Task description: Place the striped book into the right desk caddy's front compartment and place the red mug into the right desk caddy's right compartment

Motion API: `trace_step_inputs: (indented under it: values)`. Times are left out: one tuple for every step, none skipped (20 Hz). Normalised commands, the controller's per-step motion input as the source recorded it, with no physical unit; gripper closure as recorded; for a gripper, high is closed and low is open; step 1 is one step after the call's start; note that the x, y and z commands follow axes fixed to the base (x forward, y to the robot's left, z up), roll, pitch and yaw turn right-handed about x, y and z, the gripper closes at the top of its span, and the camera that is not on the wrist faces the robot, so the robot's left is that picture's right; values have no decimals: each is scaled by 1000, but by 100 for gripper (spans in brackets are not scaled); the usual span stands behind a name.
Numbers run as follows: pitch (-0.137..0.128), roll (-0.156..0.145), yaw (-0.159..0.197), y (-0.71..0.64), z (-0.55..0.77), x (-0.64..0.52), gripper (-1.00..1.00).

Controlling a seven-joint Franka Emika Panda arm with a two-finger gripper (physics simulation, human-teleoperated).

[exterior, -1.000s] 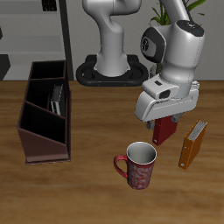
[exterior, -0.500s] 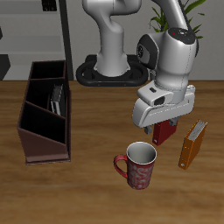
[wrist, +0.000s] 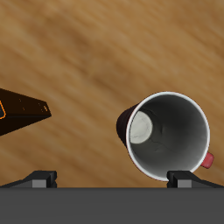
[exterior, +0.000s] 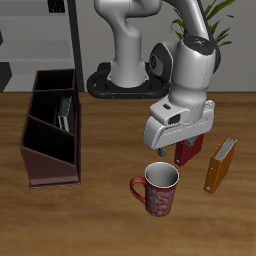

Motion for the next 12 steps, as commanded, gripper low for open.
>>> trace_step_inputs:
  values:
    - [41, 23, 25, -57, -117, 36, -100]
    - [-23, -39, -10, -117, -46, 57, -100]
    - [5, -11, 11, -86, -76, 34, -100]
    - [12, -20, 4, -87, -106, 107, -100]
    - [-4, -27, 47, -80, -111, 35, -100]
    - [53, 7, 9, -25, -150, 150, -100]
    - [-8, 3, 55, -42, -65, 80, -100]
    - [0, 0, 0, 61, -13, 76, -100]
    - [-24, -36, 26, -134, -14, 77, -100]
    - [12, -4, 1, 8, -13, 114, -100]
    - [13, 42, 24, -165, 72, 146, -100]
    - [-10, -59, -15, -262, 95, 194, -100]
